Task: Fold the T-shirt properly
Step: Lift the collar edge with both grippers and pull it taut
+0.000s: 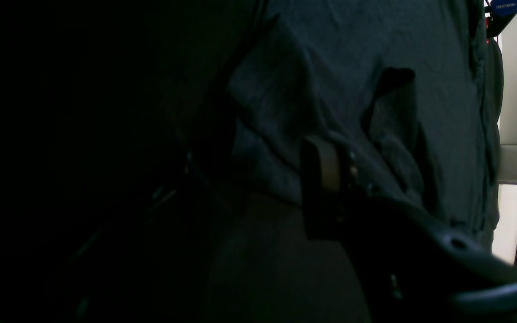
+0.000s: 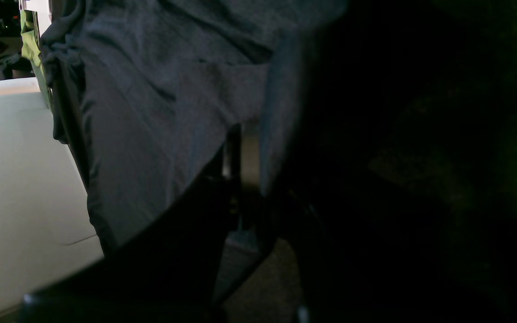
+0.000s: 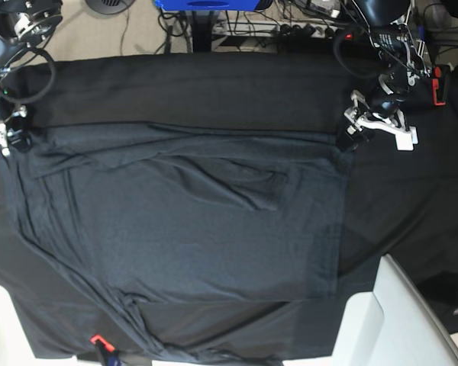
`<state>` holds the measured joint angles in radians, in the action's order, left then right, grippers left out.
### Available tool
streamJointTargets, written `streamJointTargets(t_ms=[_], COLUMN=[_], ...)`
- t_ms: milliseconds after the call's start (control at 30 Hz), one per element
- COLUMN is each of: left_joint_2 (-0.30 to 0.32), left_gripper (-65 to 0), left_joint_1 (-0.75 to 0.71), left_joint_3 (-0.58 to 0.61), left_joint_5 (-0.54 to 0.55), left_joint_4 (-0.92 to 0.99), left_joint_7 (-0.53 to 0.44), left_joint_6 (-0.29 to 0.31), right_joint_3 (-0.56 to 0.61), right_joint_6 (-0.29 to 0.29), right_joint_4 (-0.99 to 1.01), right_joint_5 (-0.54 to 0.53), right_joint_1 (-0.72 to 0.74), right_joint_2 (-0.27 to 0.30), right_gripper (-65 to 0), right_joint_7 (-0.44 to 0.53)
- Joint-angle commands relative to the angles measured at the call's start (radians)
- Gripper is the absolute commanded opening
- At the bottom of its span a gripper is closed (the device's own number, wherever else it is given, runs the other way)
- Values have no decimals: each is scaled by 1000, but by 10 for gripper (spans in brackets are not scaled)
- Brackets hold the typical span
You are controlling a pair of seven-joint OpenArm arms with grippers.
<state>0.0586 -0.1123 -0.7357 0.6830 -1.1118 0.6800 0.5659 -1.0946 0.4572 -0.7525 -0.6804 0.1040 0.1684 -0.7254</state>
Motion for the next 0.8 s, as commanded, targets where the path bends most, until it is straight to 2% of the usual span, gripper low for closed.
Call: streamJointTargets(t_ms=[0,167,433,500,633,700,767], left_joint_2=[7,8,5,5,7,7,7], left_gripper=[-354,-354,-364,-420,-579,-625,-643], left_joint_1=[4,30,33,33,33,33,33], left_joint_3=[-3,-5,-5,-5,-5,-5,-5], left_joint_5=[-7,-6,-1,-1,-1,-1,-1], left_joint_4=[11,85,85,86,86,86,86], left_joint_7=[8,8,8,8,8,8,8], left_joint_6=[-5,-5,-5,-5,-5,-5,-5], right_joint_3=[3,3,3,4,8,9,9], right_joint_6=[-13,-13,-13,-13,-13,-13,-13], right_joint_4=[-3,-3,-3,-3,-3,-3,-3], right_joint_5=[23,24,24,24,24,24,24], right_joint_1=[0,0,0,0,3,4,4], right_joint_2=[10,10,12,12,12,12,12], right_gripper=[-647,-647,-647,-647,-647,-647,-647], right_joint_7=[-18,-18,-18,-16,-16,-16,-16])
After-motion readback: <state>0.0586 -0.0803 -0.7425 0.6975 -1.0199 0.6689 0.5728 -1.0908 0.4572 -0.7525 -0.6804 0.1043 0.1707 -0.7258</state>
